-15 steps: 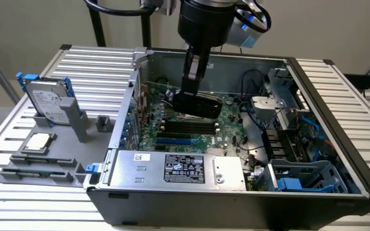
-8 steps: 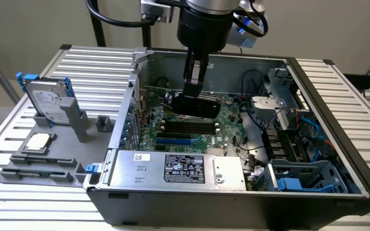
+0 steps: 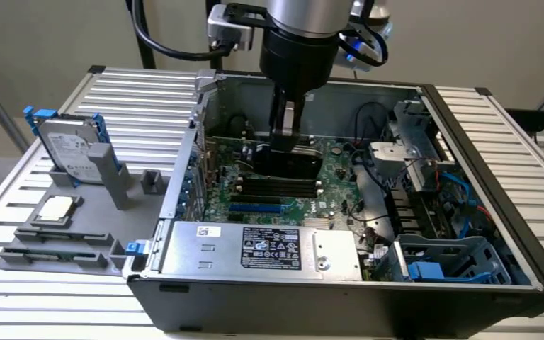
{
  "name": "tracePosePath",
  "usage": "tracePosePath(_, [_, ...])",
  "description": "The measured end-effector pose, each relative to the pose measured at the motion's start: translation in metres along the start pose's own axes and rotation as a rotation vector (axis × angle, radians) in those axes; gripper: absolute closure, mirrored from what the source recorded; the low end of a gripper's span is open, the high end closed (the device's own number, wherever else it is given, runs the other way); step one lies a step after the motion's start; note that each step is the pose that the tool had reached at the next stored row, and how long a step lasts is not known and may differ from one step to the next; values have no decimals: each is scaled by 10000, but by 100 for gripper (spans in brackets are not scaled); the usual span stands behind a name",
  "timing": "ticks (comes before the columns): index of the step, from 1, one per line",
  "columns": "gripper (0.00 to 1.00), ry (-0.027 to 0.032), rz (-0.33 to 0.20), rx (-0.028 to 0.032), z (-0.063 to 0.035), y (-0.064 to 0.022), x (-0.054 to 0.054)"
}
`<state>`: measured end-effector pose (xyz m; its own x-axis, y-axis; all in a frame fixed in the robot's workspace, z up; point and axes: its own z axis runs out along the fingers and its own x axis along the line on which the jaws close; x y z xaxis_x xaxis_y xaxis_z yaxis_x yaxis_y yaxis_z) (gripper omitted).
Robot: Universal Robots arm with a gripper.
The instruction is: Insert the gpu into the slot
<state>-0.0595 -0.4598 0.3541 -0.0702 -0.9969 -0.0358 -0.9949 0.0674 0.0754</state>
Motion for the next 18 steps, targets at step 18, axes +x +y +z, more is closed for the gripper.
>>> tracePosePath(18, [74, -37, -71, 56, 333, 56, -20])
